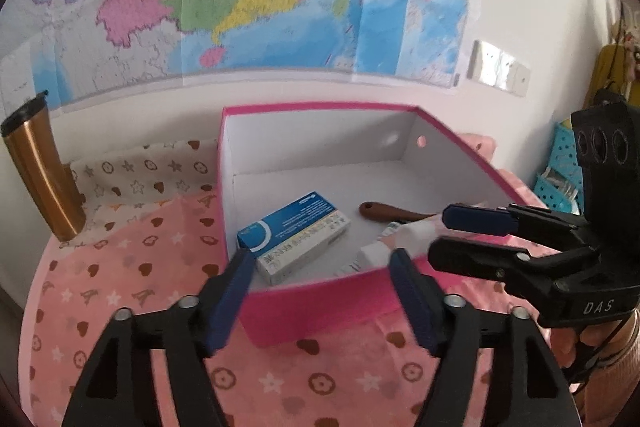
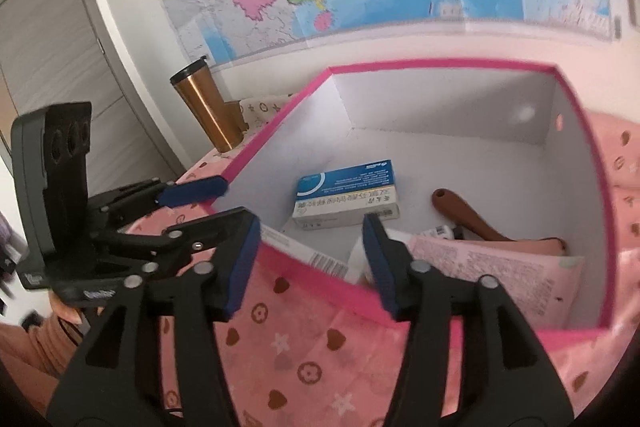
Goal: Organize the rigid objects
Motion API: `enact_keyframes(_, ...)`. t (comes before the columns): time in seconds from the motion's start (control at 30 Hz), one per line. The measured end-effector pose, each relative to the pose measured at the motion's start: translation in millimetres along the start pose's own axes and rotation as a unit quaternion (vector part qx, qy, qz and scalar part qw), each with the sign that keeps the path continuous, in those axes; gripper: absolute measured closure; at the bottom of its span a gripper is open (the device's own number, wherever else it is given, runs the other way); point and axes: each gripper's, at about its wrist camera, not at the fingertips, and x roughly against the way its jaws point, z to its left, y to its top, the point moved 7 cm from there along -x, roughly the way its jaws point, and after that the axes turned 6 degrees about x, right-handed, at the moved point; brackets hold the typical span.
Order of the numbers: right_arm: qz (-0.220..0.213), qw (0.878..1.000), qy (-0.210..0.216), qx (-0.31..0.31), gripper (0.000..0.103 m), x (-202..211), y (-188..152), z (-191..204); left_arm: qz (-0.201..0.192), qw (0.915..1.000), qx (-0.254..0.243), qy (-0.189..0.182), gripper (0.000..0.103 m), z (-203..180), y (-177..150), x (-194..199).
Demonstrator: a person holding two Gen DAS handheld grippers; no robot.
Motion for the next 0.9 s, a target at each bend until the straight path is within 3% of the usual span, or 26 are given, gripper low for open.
enact_keyframes(0.17,-0.029,0.998,-0.049,0.024,0.014,28,-18,6,-0.031,0.9995,-0.007,0.003,0.0,-12,-13,24)
enact_keyframes(0.27,-0.031,0.996,-0.087,0.019,0.005,36,-34,3,-0.039,0.999,-0.002,0.024,0.0,-15,-22,31)
enact_keyframes(0.4,-0.023,0.992,-0.122,-0.002,0.004,43,-54,-4,-0.027,0.9985,0.024,0.041,0.0,-9,-34,30)
enact_keyframes(0.9,-0.019,0.991,-0.129,-0.003,0.004,60,-74,7,-0.03,0.9947,0.018,0.097,0.0,-22,-54,45)
